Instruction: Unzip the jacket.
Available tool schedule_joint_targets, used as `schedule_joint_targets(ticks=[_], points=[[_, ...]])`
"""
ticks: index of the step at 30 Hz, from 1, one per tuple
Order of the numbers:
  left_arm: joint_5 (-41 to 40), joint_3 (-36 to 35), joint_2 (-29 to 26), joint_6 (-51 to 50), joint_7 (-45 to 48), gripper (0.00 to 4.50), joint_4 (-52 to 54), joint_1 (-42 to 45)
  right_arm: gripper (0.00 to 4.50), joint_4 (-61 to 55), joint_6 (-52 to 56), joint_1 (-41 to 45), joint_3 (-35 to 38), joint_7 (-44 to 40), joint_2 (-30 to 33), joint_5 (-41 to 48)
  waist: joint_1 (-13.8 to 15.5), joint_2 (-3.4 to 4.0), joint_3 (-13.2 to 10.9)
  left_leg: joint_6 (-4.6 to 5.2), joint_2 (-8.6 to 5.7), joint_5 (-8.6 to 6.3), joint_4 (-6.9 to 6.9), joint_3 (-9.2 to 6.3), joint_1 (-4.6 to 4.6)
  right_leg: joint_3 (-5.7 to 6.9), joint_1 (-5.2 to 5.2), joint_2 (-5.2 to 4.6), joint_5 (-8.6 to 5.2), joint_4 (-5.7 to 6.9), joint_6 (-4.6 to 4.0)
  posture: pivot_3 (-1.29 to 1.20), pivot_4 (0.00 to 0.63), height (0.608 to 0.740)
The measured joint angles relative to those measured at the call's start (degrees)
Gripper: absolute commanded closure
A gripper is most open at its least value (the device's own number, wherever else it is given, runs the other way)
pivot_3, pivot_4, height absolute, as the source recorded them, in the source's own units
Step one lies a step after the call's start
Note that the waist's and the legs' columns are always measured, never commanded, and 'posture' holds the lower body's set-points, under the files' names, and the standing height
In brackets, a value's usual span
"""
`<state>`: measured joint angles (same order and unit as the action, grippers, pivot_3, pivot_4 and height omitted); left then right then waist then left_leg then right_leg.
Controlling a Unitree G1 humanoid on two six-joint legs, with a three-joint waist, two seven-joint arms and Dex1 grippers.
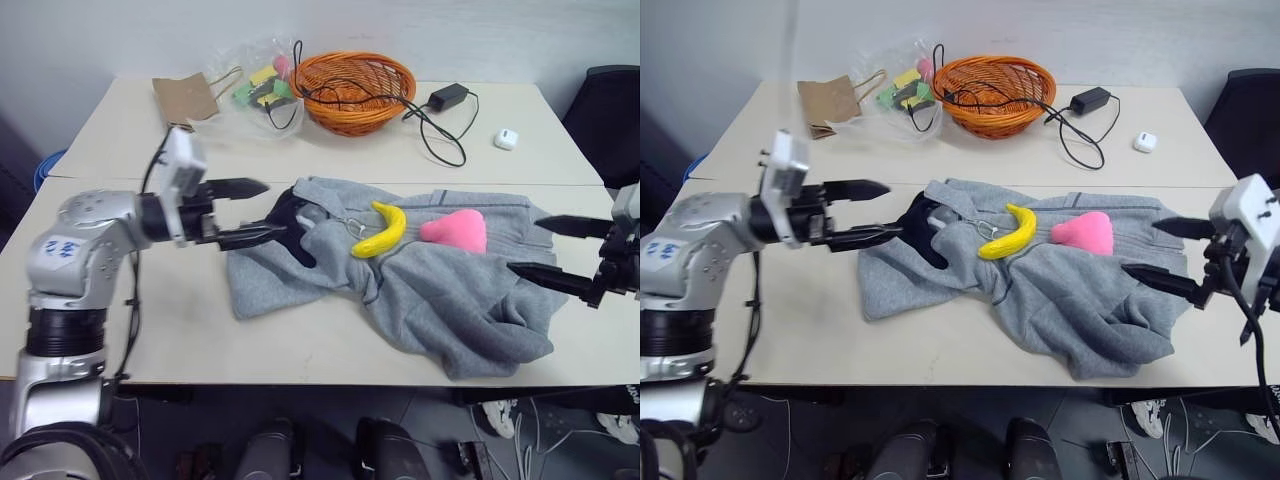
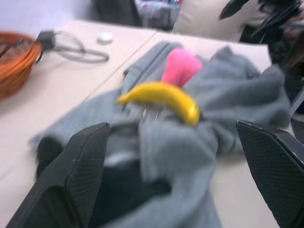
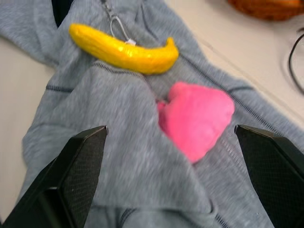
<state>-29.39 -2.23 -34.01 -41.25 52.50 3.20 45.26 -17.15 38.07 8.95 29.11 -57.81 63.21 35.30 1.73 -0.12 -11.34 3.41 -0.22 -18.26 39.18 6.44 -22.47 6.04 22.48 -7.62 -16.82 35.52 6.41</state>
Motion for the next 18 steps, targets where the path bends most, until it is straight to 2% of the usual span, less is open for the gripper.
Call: schedule_joint_targets(ticks=[7, 10, 13, 17, 18], points=[[4.70, 11.48, 11.81, -9.86, -10.77, 0.03, -2.98, 10.73, 0.03, -8.03, 3.03, 0.35, -1.46, 4.18, -2.57, 2.80, -0.04, -0.01, 0.00, 0.03, -0.04, 0.02, 0.00, 0.02, -0.03, 0.04, 0.01, 0.06, 0.02, -0.01, 0.04, 0.00, 0.150, 0.740], [8.12, 17.30, 15.96, -9.81, -11.87, 0.03, -6.13, 12.97, 0.03, -11.13, 3.76, -1.23, -1.68, 5.04, -3.17, 3.73, -0.07, -0.01, 0.00, 0.03, -0.04, 0.02, 0.00, 0.04, -0.01, 0.08, 0.02, 0.07, 0.02, -0.01, 0.04, 0.00, 0.150, 0.740], [11.40, 19.83, 20.18, -8.64, -13.80, 0.03, -12.51, 14.01, 0.03, -12.00, 4.47, -1.25, -1.67, 6.01, -3.18, 4.18, -0.17, -0.01, -0.01, 0.04, -0.03, 0.04, 0.00, 0.06, 0.01, 0.10, 0.02, 0.07, 0.02, -0.01, 0.04, 0.00, 0.150, 0.740], [15.01, 22.68, 22.57, -5.47, -14.62, 0.03, -18.05, 14.12, 0.03, -12.51, 4.64, -1.34, -1.67, 7.17, -3.62, 4.67, -0.23, -0.02, -0.01, 0.04, -0.02, 0.04, -0.01, 0.05, 0.01, 0.07, 0.04, 0.05, 0.02, -0.03, 0.04, 0.00, 0.150, 0.740], [16.48, 23.23, 23.26, -4.75, -15.50, 0.22, -20.26, 14.11, 0.01, -13.15, 4.64, -1.71, -1.67, 7.49, -3.89, 4.96, -0.20, -0.02, -0.01, 0.04, -0.02, 0.04, -0.01, 0.04, -0.01, 0.07, 0.05, 0.04, 0.02, -0.03, 0.04, 0.00, 0.150, 0.740]])
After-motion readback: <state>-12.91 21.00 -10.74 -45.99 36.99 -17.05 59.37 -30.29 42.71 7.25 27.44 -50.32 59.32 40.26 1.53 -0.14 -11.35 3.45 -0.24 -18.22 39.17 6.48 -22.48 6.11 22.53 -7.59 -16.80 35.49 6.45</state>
